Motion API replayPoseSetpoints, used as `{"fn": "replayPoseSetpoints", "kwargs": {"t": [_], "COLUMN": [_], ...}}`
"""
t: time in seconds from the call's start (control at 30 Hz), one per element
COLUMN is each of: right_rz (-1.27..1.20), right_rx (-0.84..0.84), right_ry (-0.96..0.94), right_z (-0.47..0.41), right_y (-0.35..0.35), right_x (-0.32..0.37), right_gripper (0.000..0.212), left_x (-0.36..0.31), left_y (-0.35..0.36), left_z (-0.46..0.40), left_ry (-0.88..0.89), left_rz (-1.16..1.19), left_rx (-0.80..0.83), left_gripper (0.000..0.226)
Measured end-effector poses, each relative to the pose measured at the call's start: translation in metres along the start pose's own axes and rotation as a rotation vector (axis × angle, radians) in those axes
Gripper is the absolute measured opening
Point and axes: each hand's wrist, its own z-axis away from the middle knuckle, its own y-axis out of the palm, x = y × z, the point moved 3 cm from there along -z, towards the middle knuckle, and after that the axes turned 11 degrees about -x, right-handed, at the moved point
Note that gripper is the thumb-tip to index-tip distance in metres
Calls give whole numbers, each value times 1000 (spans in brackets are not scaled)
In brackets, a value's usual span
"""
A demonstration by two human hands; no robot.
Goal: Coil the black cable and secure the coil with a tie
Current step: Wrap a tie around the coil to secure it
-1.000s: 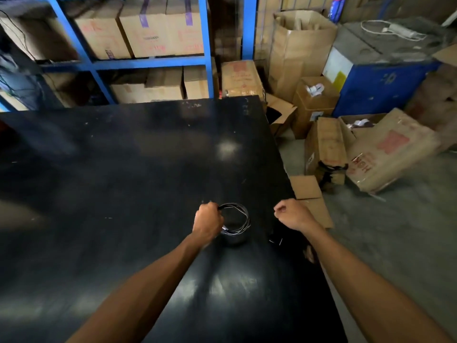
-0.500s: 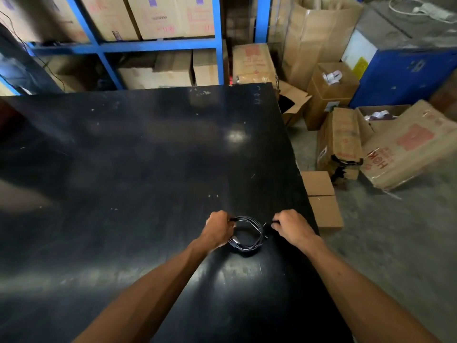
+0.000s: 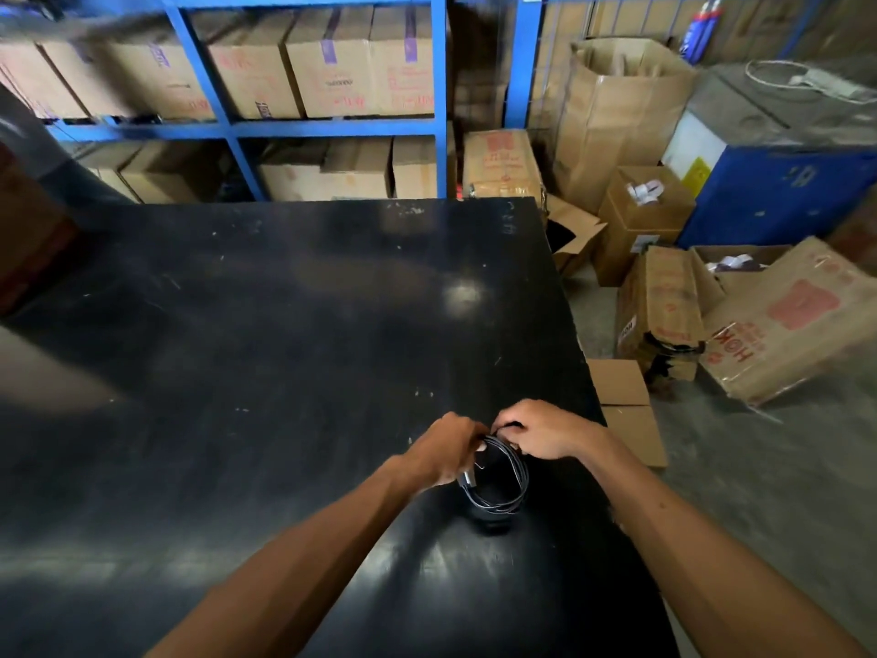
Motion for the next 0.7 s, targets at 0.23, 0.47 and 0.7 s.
{"fn": "replayPoseSetpoints", "kwargs": {"t": [0.23, 0.47, 0.7], "right_rz": [-51, 207, 436], "right_rx": [-367, -411, -405], "right_ry": [-170, -513, -616], "right_z": [13, 36, 46], "right_y": [-12, -8, 1], "right_x": [22, 47, 49], "right_gripper": [23, 22, 42], "left_x": [1, 16, 22], "left_y": [-6, -8, -20], "left_z": [-2, -6, -6], "left_ry": [-230, -415, -481], "left_rz": [138, 375, 415], "left_rx": [-24, -3, 135], "left_gripper": [20, 14, 19]}}
